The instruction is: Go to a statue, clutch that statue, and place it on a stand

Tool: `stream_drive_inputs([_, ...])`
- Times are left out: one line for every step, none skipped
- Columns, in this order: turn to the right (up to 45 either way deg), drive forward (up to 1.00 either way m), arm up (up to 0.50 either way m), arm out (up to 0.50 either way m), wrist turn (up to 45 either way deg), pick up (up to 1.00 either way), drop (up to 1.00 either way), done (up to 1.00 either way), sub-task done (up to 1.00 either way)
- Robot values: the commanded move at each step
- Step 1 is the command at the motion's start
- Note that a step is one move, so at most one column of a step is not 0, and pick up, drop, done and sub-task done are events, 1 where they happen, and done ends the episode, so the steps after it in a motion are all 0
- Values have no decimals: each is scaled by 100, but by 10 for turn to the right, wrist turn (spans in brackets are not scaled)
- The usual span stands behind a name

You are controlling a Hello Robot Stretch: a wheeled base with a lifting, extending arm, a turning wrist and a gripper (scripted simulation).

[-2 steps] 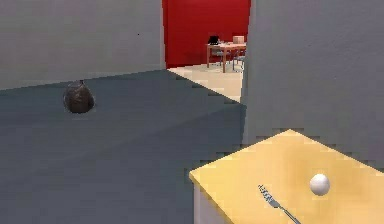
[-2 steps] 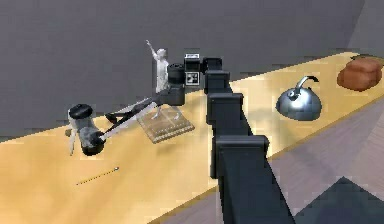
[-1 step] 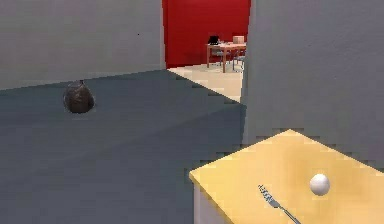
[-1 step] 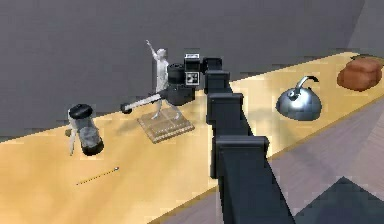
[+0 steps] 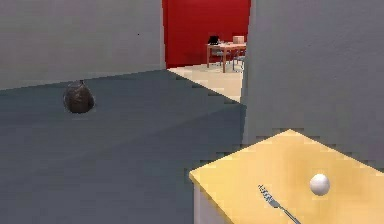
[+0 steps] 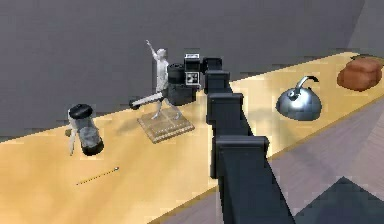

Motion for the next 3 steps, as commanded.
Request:
stream_drive_inputs([0, 0, -16, 0, 0, 0, 0, 0, 0])
stream_drive_inputs([0, 0, 0, 0, 0, 100, 0, 0, 0])
stream_drive_inputs([0, 0, 10, 0, 0, 0, 0, 0, 0])
